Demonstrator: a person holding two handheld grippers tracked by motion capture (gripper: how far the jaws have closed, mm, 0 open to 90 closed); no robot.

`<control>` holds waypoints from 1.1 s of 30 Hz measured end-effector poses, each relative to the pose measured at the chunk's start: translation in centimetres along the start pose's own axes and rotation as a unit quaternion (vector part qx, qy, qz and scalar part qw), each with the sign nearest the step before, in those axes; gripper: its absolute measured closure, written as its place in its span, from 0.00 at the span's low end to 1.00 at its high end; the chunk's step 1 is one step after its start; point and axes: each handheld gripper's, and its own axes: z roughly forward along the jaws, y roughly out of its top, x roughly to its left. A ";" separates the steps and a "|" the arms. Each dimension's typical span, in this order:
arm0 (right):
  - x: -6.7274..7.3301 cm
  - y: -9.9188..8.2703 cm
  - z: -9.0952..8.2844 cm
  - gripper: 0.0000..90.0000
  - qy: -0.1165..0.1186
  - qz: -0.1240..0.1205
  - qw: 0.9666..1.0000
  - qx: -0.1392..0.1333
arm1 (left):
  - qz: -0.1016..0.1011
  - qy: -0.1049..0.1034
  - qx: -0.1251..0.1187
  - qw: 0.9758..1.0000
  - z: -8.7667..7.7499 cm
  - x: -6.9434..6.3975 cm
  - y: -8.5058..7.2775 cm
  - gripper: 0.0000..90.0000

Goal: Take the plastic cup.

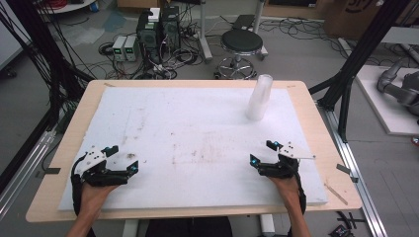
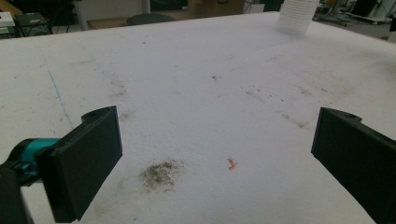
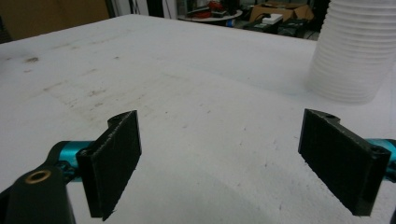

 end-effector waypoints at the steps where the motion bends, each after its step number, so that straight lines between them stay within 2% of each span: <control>1: 0.0 0.0 0.0 0.14 0.004 -0.003 1.000 0.003 | -0.001 0.000 0.000 1.000 0.0 0.0 0.0 0.02; 9: 0.0 0.0 0.0 0.14 0.012 -0.008 1.000 0.005 | -0.004 0.001 0.004 1.000 0.1 0.1 0.0 0.02; 21: -0.3 0.4 0.2 0.14 0.035 0.006 0.999 0.018 | 0.000 0.001 0.008 1.000 0.1 0.0 0.1 0.02; 26: -0.4 1.7 -0.1 0.14 0.038 -0.001 0.999 0.014 | -0.002 0.001 0.011 1.000 0.2 0.0 0.1 0.02; 29: -0.9 3.0 -0.7 0.14 0.034 -0.004 0.999 0.010 | -0.002 0.001 0.013 1.000 0.2 0.1 0.1 0.02; 33: -1.6 3.8 -1.1 0.14 0.034 -0.009 0.999 0.016 | -0.003 0.002 0.016 1.000 0.3 0.1 0.1 0.02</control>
